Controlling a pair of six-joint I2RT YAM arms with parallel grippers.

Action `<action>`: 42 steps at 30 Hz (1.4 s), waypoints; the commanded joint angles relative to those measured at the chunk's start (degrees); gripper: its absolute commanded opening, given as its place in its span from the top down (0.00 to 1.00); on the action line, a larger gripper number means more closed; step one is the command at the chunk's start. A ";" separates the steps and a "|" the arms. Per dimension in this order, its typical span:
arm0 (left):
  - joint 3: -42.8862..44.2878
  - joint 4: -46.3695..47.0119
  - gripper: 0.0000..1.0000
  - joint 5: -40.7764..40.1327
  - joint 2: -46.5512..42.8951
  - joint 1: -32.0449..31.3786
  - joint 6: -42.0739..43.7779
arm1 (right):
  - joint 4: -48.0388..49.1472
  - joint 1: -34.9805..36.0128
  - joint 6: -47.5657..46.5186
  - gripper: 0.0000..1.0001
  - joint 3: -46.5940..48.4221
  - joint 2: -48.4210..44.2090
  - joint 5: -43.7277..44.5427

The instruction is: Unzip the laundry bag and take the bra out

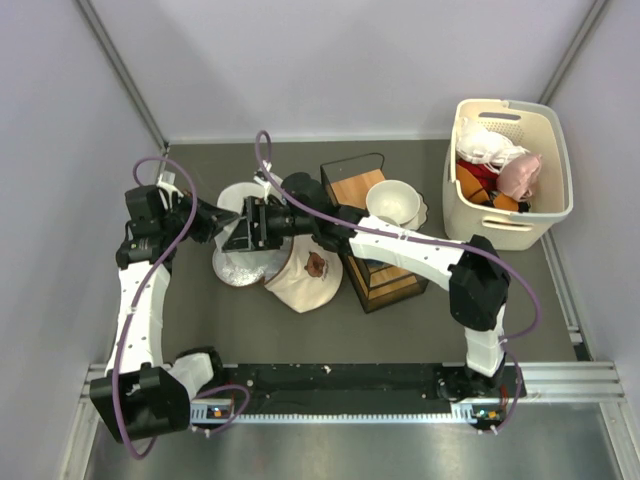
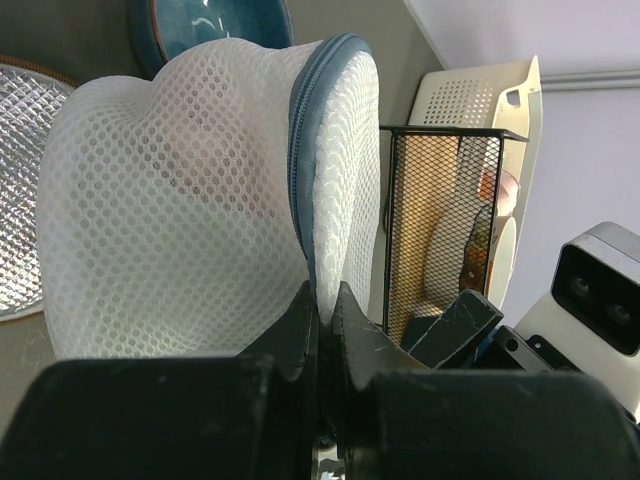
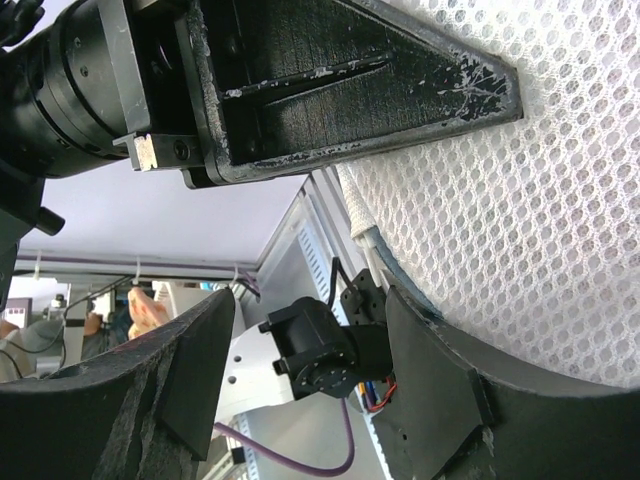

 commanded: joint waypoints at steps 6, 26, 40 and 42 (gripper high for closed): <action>0.16 4.28 1.00 2.32 -1.78 -0.21 0.46 | -0.55 0.03 -2.92 0.39 5.03 0.70 2.60; -0.81 5.25 1.00 3.46 -3.09 -0.39 -0.42 | -2.14 0.03 -3.72 0.58 5.39 2.02 5.33; -0.73 5.42 1.00 2.85 -3.54 -0.39 -0.33 | -2.14 -0.14 -3.36 1.00 2.32 0.18 6.64; -0.46 5.42 1.00 2.85 -3.36 -0.39 -0.33 | -1.96 -0.32 -3.54 1.00 1.09 -0.70 7.17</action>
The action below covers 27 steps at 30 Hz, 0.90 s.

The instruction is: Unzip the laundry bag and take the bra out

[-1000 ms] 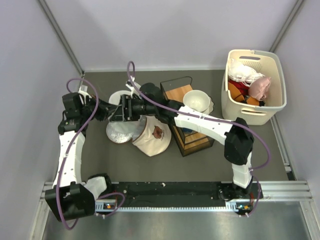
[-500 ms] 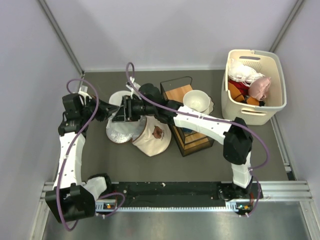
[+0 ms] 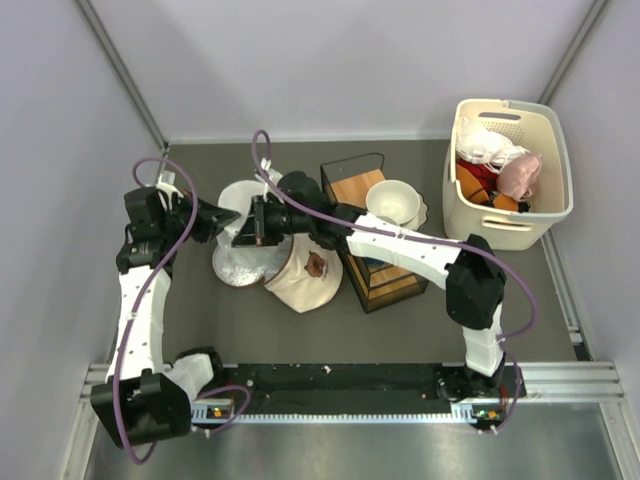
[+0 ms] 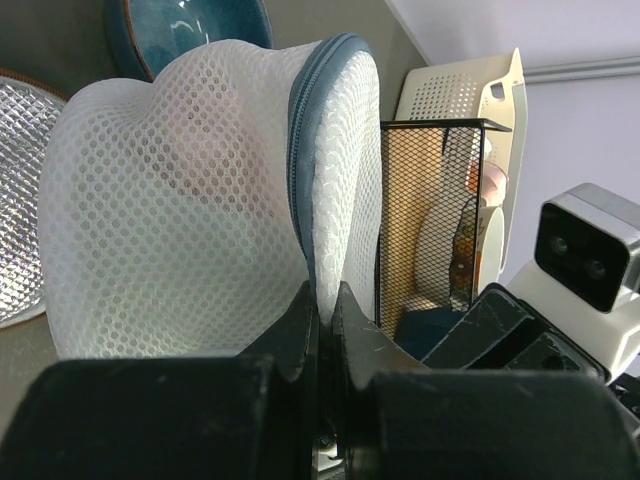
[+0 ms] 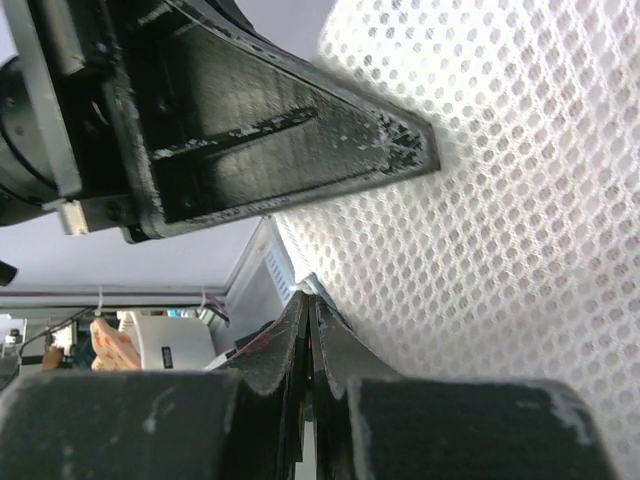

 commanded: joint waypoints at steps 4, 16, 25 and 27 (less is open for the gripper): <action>0.85 3.19 1.00 1.36 -1.59 -0.24 0.18 | 2.24 -0.41 -0.96 1.00 -4.23 -3.64 3.04; 0.50 3.37 1.00 1.27 -1.41 -0.24 0.53 | 3.56 -0.50 -1.75 0.94 -5.29 -5.05 3.31; 0.76 3.46 1.00 1.89 -1.33 -0.32 1.06 | 4.35 -0.41 -1.67 0.63 -3.63 -4.08 2.17; 0.67 3.28 1.00 1.98 -1.32 -0.15 1.14 | 4.44 -0.41 -1.58 0.61 -3.45 -3.99 1.90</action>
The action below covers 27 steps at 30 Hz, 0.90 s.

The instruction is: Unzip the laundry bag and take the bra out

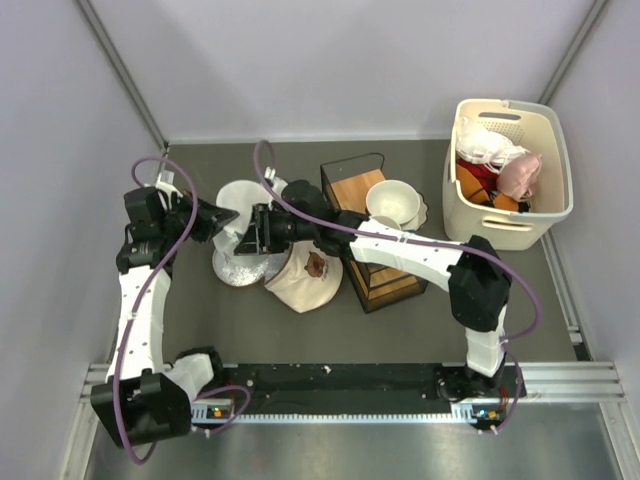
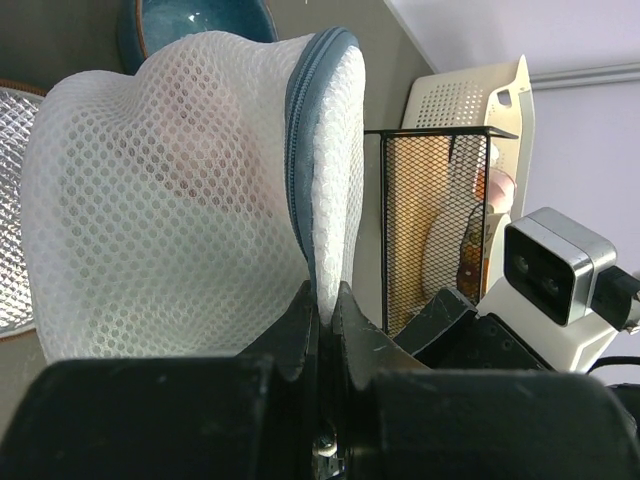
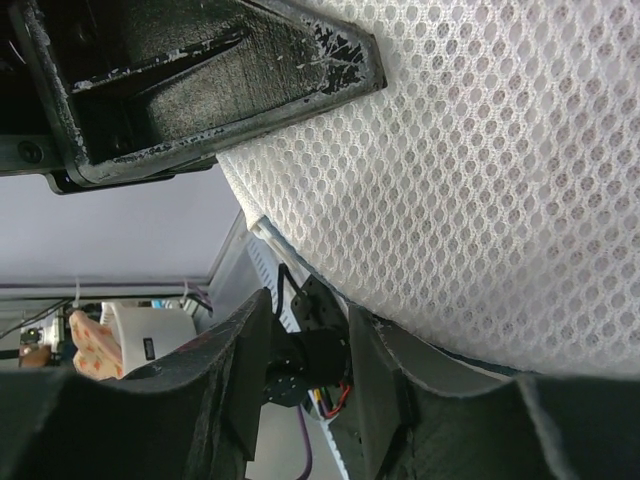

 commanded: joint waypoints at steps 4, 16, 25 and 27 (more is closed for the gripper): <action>0.61 3.08 1.00 3.29 -1.15 -0.24 0.57 | 3.52 -0.47 -0.35 0.62 3.31 -1.87 0.46; 0.43 3.08 1.00 3.81 -1.24 -0.24 0.49 | 3.70 -0.47 0.00 0.62 6.56 -0.47 -0.60; 0.78 3.00 1.00 4.08 -1.41 -0.32 0.40 | 3.00 -0.47 0.00 0.62 7.79 1.20 -0.42; 0.70 3.08 1.00 4.08 -1.41 -0.24 0.40 | 2.74 -0.47 0.00 0.62 7.62 1.38 0.02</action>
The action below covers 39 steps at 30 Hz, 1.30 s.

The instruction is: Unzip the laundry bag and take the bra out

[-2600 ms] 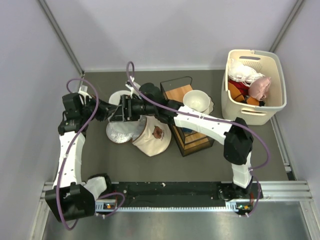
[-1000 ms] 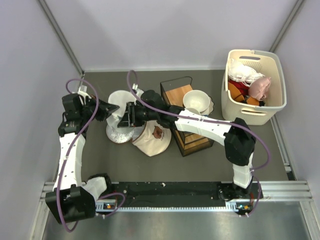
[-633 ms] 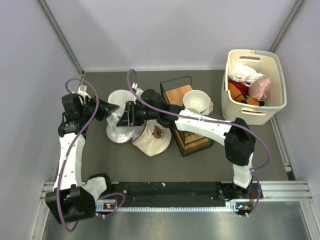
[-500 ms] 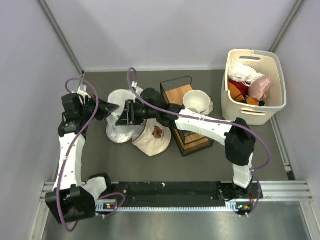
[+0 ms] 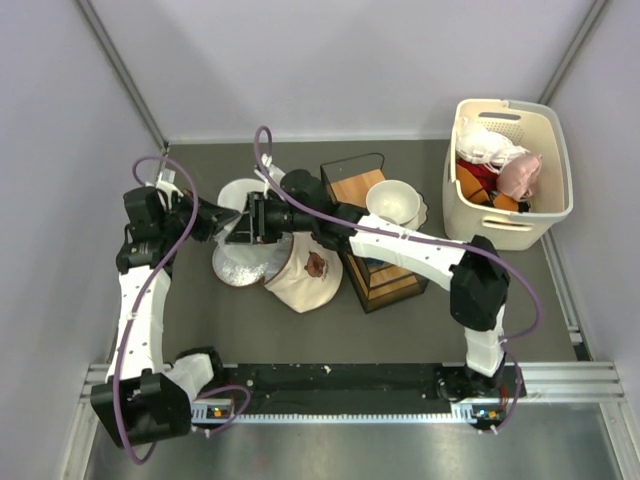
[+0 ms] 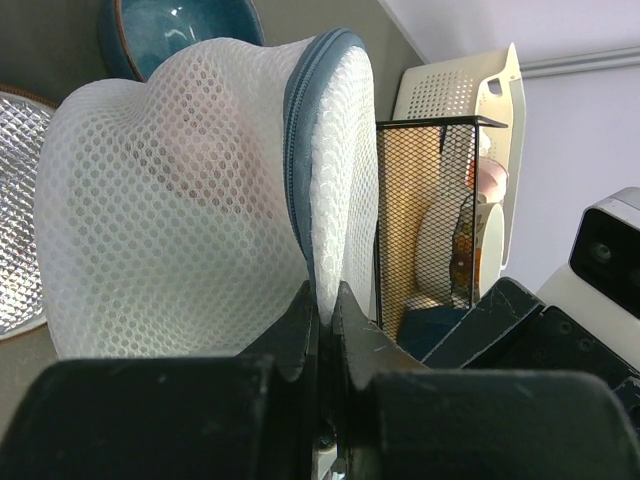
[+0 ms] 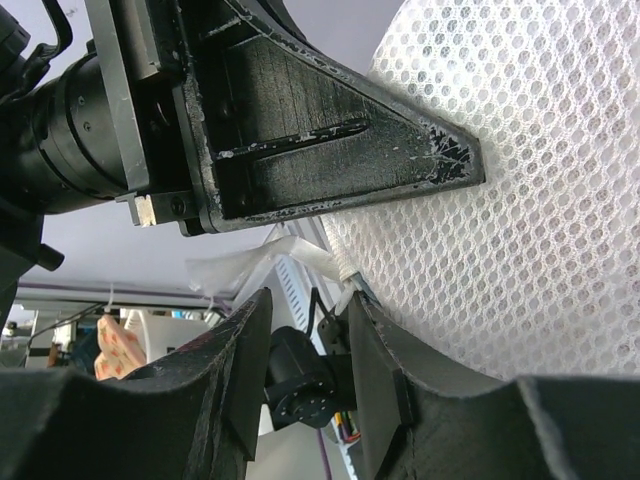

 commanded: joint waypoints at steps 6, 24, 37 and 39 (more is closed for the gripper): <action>0.52 2.23 1.00 2.29 -1.59 -0.24 0.03 | 1.23 -0.43 0.20 0.69 1.91 0.68 2.10; 0.52 1.97 1.00 1.85 -2.91 -0.24 0.11 | 0.52 -0.43 2.48 0.69 -1.08 -0.11 7.81; 0.52 1.44 1.00 1.67 -3.17 -0.24 0.03 | 0.70 -0.34 3.27 0.80 -2.57 -0.90 9.92; 0.52 1.53 1.00 1.76 -3.17 -0.24 0.03 | 0.70 -0.43 3.27 0.83 -2.84 -1.08 10.18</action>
